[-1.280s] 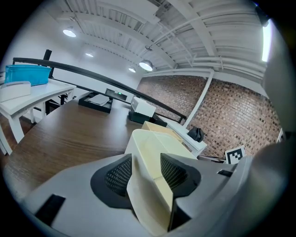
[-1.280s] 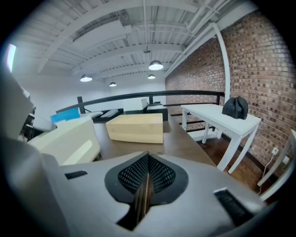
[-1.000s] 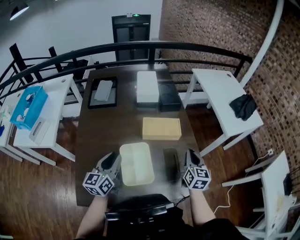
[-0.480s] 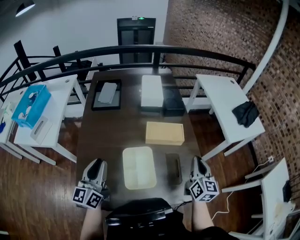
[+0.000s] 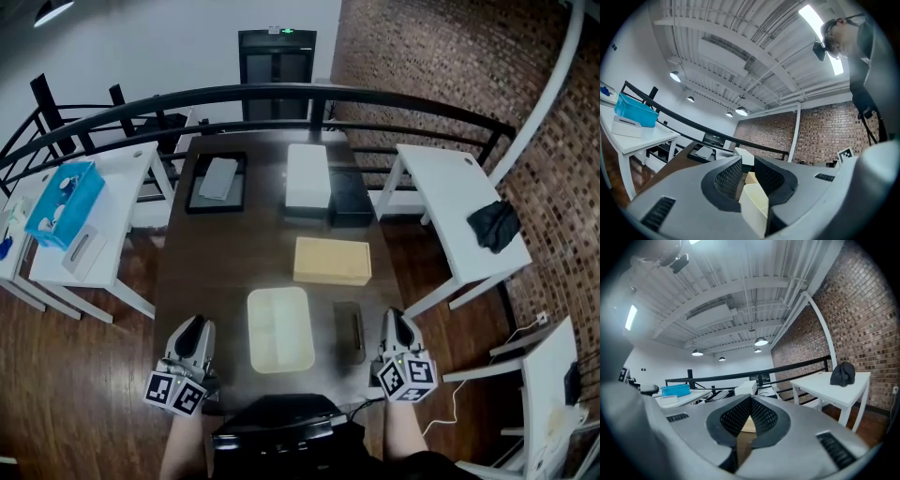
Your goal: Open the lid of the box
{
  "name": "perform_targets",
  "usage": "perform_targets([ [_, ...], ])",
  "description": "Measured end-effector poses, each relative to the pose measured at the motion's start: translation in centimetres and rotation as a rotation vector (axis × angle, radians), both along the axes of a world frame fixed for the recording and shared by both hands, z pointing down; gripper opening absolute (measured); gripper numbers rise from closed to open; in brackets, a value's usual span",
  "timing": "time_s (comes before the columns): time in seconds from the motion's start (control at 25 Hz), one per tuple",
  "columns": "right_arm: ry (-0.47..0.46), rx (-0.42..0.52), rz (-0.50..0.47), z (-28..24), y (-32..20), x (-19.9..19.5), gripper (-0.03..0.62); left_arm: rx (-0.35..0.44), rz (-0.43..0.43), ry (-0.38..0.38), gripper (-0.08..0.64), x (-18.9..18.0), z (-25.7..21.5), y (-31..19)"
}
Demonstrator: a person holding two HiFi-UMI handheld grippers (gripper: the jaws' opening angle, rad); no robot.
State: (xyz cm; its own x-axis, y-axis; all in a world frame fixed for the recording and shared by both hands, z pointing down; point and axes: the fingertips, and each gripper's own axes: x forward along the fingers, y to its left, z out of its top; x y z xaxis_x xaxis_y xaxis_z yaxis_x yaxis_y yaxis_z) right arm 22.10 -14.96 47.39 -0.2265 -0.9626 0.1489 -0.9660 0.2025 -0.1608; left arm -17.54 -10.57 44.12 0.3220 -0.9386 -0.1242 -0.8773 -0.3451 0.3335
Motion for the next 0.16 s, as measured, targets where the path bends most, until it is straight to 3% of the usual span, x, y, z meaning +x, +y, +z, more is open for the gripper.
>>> perform_targets([
  [0.16, 0.013, -0.012, -0.012, 0.56, 0.19, -0.26, 0.002, -0.013, -0.020, 0.011, 0.074, -0.68, 0.88, 0.77],
])
